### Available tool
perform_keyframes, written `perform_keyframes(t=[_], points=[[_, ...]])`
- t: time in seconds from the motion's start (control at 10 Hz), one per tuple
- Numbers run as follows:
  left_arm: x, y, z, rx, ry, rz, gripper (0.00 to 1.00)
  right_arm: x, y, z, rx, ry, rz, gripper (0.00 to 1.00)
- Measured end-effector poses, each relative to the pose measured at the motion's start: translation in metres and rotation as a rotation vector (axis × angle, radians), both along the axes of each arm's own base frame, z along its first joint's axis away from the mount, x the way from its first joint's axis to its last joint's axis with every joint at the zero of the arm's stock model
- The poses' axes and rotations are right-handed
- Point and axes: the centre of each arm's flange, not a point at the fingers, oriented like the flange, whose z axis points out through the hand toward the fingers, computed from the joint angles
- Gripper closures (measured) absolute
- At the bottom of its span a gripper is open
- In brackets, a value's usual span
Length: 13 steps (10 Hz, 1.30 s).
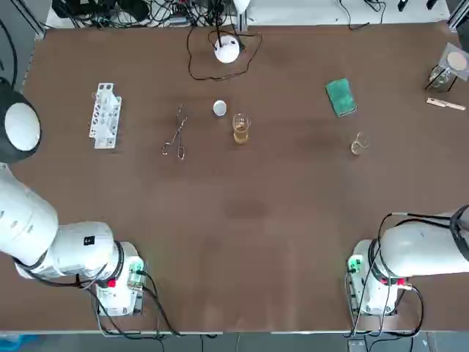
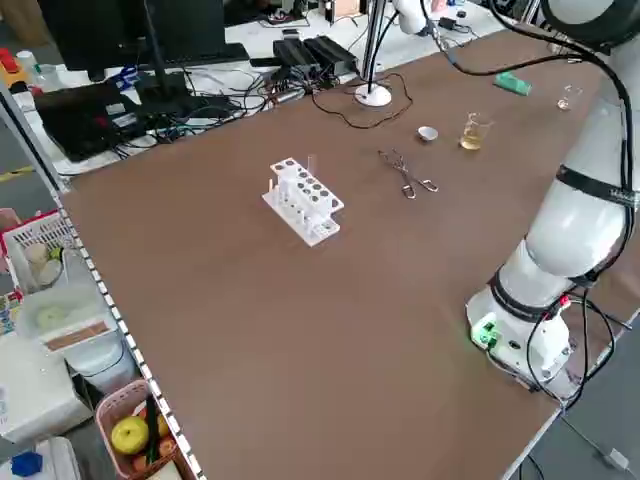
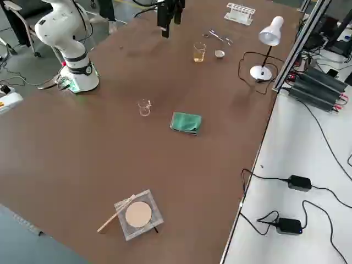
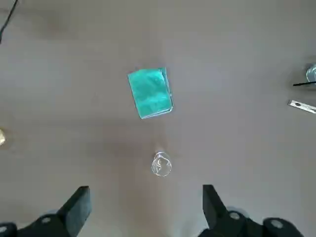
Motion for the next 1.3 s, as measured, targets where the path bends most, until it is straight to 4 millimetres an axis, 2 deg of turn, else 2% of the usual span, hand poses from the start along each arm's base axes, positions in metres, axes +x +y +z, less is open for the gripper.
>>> perform_keyframes(t=[0.4, 0.6, 0.7, 0.9, 1.2, 1.3], points=[[-0.008, -0.001, 0.009, 0.002, 0.005, -0.001, 0.0, 0.0, 0.0, 0.0, 0.0, 0.0, 0.0, 0.0], [-0.007, 0.011, 0.016, 0.002, -0.012, -0.01, 0.0, 0.0, 0.0, -0.001, 0.0, 0.001, 0.0, 0.0], [-0.008, 0.024, 0.021, 0.001, -0.023, -0.048, 0.0, 0.002, 0.0, -0.005, 0.0, -0.005, 0.006, 0.0], [-0.011, 0.066, 0.024, -0.061, -0.041, -0.114, 0.0, 0.009, -0.002, -0.031, -0.001, -0.03, 0.041, 0.0], [-0.028, 0.165, 0.019, -0.203, -0.108, -0.253, 0.0, 0.003, -0.008, -0.084, 0.0, -0.06, 0.085, 0.0], [-0.031, 0.187, 0.008, -0.226, -0.111, -0.315, 0.0, -0.002, -0.013, -0.102, 0.0, -0.079, 0.102, 0.0]])
